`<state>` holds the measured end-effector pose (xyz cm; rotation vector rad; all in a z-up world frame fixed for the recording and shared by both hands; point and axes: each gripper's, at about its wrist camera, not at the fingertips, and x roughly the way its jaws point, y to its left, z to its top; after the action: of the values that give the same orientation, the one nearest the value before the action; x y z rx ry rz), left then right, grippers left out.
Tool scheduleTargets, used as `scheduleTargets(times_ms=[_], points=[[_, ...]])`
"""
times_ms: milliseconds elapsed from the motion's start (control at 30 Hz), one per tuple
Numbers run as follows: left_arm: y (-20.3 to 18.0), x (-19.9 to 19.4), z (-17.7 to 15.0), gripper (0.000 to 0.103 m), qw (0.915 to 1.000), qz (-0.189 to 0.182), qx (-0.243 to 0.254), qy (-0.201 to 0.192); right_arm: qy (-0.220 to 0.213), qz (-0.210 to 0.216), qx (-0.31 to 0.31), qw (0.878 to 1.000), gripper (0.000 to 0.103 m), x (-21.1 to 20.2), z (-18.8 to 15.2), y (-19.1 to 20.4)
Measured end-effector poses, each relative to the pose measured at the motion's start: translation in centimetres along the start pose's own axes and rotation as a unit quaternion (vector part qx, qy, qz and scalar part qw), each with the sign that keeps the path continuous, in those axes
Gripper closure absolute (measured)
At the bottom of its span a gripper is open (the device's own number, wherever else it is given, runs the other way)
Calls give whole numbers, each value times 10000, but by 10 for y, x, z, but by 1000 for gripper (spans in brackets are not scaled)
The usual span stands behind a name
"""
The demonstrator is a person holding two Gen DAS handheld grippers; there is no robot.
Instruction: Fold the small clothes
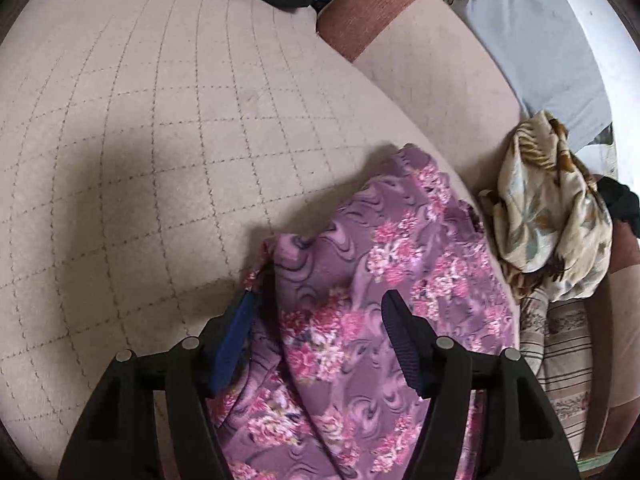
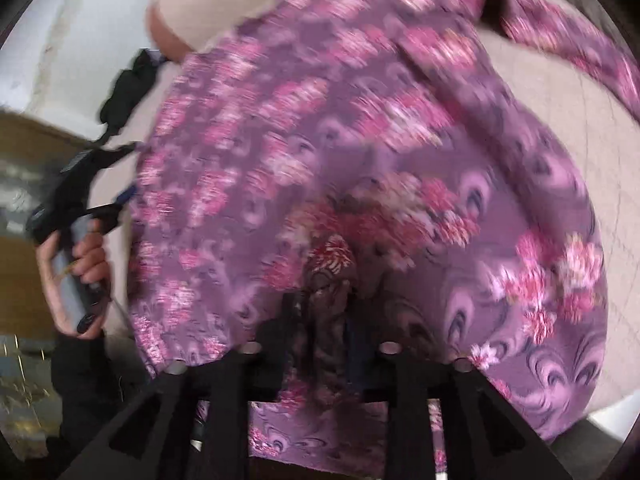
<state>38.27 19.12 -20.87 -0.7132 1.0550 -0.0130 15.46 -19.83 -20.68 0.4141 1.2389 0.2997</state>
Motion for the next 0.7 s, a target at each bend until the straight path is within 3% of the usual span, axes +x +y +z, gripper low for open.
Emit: scheduleTargets(times_ms=[33,133,200,267,333,433,533,633,700], points=[[0,4,1,36,10000,94,30,3,-115,-113,-136,9998,51,-3,1,3],[-4,6,1,36,9981,490,303,-220,115,-496,-144,9986,56,14,1,-1],[-16,-6,-6,36,9958,643,561,-317,-155,-332,-185,9992,56,-2,2,2],[-32,-25,-19,36,9934,504,922,-461,-732,-158,-324,9967,53,-36,2,6],[-58,-46,-37,34,9872,464,1421,-557,-1315,118,-208,9910,32,-69,2,1],[-98,-82,-79,21,9803,128,1888,-567,-2211,232,256,9746,19,-116,-1,-20],[-141,-102,-113,18,9755,-160,2154,-417,-2725,114,935,9575,18,-154,12,-47],[-192,-114,-135,17,9696,-451,2375,-366,-2915,344,1659,9415,13,-177,41,-77],[-221,-113,-147,11,9663,-595,2479,-342,-2994,71,1843,9361,13,-184,69,-91]])
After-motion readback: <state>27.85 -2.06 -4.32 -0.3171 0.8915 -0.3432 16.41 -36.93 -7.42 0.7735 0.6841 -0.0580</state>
